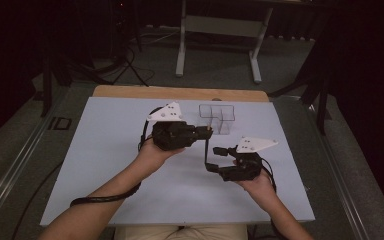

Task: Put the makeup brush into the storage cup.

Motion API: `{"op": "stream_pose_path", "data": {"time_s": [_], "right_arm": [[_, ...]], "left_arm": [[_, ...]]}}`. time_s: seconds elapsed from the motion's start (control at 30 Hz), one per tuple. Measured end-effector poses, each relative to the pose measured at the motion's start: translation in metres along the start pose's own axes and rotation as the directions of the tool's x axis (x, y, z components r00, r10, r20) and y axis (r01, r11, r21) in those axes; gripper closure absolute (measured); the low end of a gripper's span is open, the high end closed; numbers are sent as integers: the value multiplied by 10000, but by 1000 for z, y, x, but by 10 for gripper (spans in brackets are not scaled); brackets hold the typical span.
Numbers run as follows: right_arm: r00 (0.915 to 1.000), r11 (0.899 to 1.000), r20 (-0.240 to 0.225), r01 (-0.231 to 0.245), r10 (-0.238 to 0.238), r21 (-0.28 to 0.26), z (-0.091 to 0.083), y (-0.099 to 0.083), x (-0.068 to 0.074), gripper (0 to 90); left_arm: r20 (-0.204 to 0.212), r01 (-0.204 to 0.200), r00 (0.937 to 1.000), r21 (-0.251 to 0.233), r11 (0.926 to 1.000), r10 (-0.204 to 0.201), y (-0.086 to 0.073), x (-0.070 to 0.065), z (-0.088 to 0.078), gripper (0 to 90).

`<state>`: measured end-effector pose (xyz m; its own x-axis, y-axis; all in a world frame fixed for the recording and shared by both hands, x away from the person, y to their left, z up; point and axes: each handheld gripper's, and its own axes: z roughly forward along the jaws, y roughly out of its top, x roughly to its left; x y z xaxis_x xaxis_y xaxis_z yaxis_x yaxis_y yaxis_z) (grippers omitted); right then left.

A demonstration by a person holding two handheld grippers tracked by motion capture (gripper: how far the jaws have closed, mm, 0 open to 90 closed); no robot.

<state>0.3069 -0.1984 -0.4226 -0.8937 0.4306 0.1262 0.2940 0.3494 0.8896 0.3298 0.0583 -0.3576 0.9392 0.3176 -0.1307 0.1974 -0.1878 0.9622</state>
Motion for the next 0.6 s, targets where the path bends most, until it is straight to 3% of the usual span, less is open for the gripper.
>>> {"op": "stream_pose_path", "data": {"time_s": [0.23,0.4,0.47,0.6], "right_arm": [[9994,9993,305,-165,176,-344,-11,-3,-3,136],[9948,9960,927,-353,428,-815,-24,-9,-10,136],[9946,9960,928,-389,463,-805,-30,-12,-12,137],[9890,9951,1407,-335,464,-929,-40,-18,-14,141]], "left_arm": [[-195,-61,9998,-88,9999,59,3,2,-3,848],[-213,19,9998,-182,9998,-23,5,6,-5,848],[-210,31,9998,-207,9998,-36,7,6,-6,848],[-341,-59,9994,-308,9995,48,12,6,-8,848]]}}
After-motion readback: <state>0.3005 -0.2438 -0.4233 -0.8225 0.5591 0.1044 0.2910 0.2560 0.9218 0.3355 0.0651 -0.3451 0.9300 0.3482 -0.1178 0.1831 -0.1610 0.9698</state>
